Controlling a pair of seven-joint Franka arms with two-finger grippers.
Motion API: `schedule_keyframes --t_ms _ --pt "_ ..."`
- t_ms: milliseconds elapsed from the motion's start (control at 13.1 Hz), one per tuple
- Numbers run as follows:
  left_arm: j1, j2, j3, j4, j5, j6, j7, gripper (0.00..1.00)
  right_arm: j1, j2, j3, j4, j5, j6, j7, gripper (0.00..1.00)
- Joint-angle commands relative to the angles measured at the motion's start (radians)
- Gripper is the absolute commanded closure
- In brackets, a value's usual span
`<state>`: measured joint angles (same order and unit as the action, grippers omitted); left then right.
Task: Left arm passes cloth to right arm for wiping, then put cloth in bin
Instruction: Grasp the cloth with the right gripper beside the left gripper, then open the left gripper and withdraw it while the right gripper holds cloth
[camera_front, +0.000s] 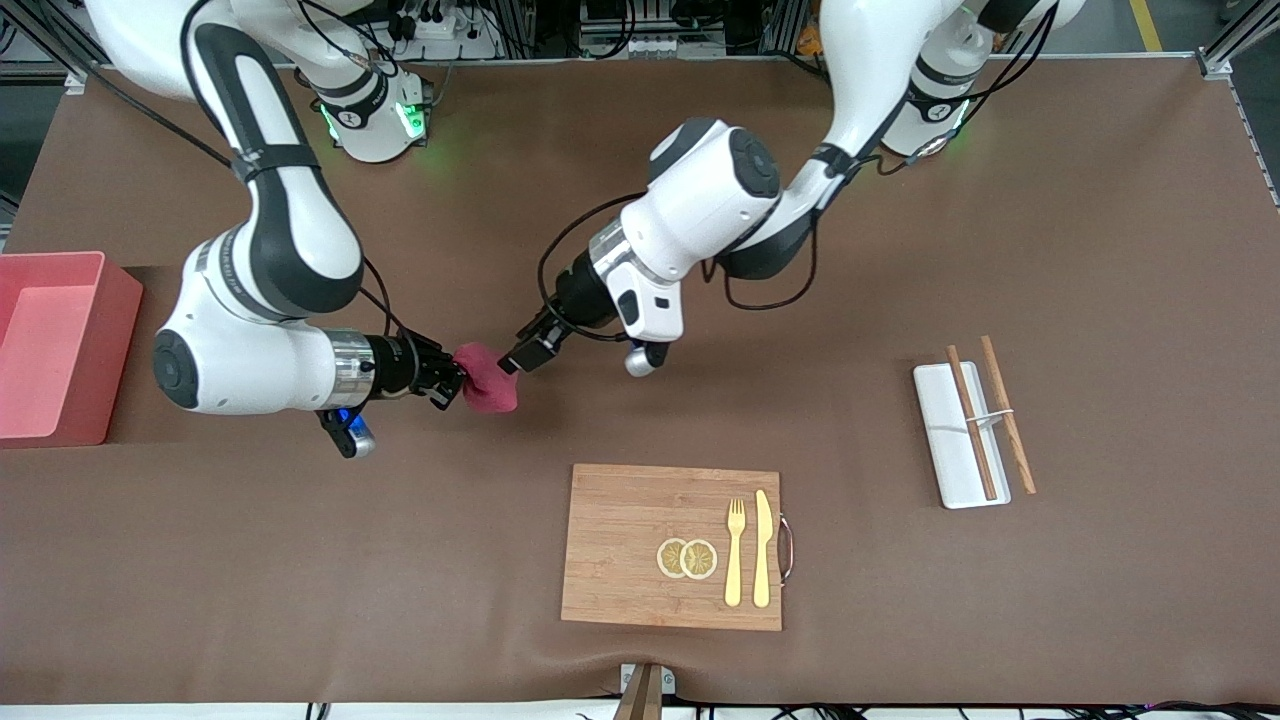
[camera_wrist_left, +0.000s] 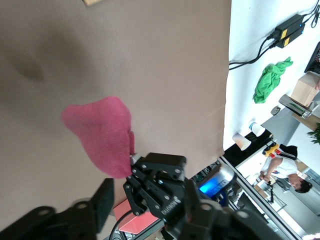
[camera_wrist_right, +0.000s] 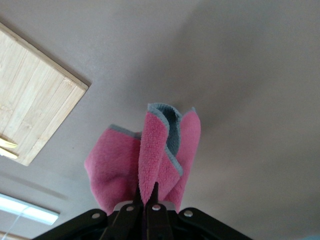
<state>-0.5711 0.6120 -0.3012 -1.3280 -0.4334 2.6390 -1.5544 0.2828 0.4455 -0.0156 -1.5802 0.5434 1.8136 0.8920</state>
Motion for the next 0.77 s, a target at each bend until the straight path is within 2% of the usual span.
schedule_keyframes --t_ms 0,153,306,536,689 --pt "0.074 -0.115 0.007 -0.022 0.076 -0.190 -0.010 0.00 0.039 0.012 0.000 0.000 -0.077 0.056 -0.053 1.00" --pt "0.138 -0.187 0.007 -0.023 0.126 -0.340 0.003 0.00 0.048 0.027 0.000 -0.059 -0.159 0.160 -0.090 1.00" --pt "0.193 -0.239 0.005 -0.022 0.175 -0.460 0.014 0.00 0.053 0.050 0.000 -0.122 -0.198 0.269 -0.139 1.00" --pt "0.270 -0.303 0.007 -0.026 0.211 -0.687 0.135 0.00 -0.014 0.084 -0.003 -0.132 -0.284 0.288 -0.284 1.00" --pt "0.319 -0.331 0.005 -0.026 0.264 -0.776 0.209 0.00 -0.082 0.096 -0.003 -0.145 -0.318 0.288 -0.422 1.00"
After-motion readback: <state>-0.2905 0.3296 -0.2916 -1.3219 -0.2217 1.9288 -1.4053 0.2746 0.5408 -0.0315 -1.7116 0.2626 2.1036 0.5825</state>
